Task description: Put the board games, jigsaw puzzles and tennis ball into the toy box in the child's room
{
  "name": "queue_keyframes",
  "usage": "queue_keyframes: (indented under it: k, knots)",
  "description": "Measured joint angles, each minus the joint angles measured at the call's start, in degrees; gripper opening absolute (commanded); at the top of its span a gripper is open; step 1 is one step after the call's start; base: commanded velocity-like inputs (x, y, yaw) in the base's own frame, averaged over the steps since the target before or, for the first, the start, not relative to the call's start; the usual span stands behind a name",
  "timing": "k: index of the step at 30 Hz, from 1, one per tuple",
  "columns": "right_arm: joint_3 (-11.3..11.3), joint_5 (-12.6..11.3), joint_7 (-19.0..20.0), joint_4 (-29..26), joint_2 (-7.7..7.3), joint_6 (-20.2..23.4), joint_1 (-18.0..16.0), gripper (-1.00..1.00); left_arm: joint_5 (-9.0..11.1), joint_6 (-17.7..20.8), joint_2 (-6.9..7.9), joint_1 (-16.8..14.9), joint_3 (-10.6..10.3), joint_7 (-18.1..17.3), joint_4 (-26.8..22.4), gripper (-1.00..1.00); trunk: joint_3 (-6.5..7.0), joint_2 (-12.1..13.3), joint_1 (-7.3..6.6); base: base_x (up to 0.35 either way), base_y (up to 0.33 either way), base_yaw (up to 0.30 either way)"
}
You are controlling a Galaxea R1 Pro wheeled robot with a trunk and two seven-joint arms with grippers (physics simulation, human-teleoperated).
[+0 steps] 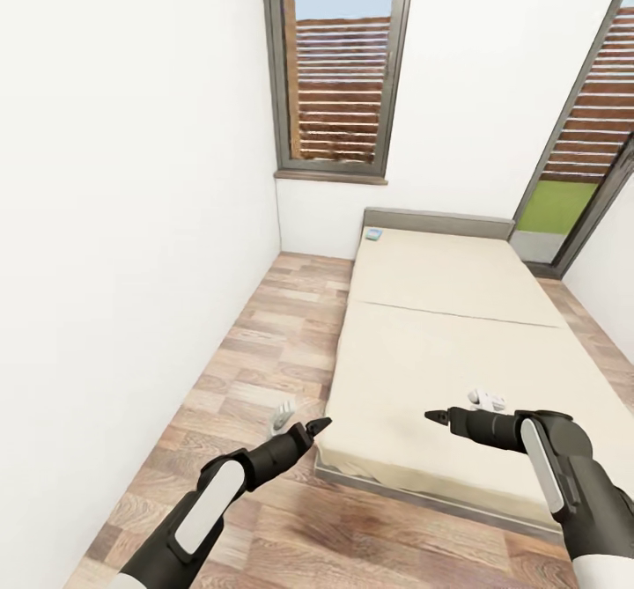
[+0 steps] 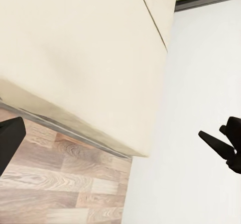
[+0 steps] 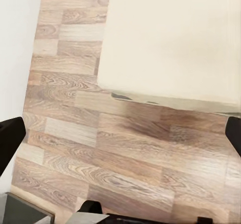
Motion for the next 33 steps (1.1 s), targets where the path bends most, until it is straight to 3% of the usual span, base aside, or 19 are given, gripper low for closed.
queue_keyframes:
  k: [15, 33]
  knots:
    - [0.76, 0.06, -0.19, 3.82, 0.26, -8.07, 0.61, 1.00, 0.12, 0.06, 0.05, 0.38, 2.20, -0.30, 1.32, 1.00, -0.04, 0.00, 0.00, 0.000, 0.000, -0.014]
    - [4.31, -0.09, -0.10, 4.25, 0.29, -8.65, 0.91, 1.00, -0.09, 0.08, 0.01, 0.42, 2.40, -0.31, 1.44, 1.00, 0.01, 0.00, 0.00, 0.000, 0.000, -0.013]
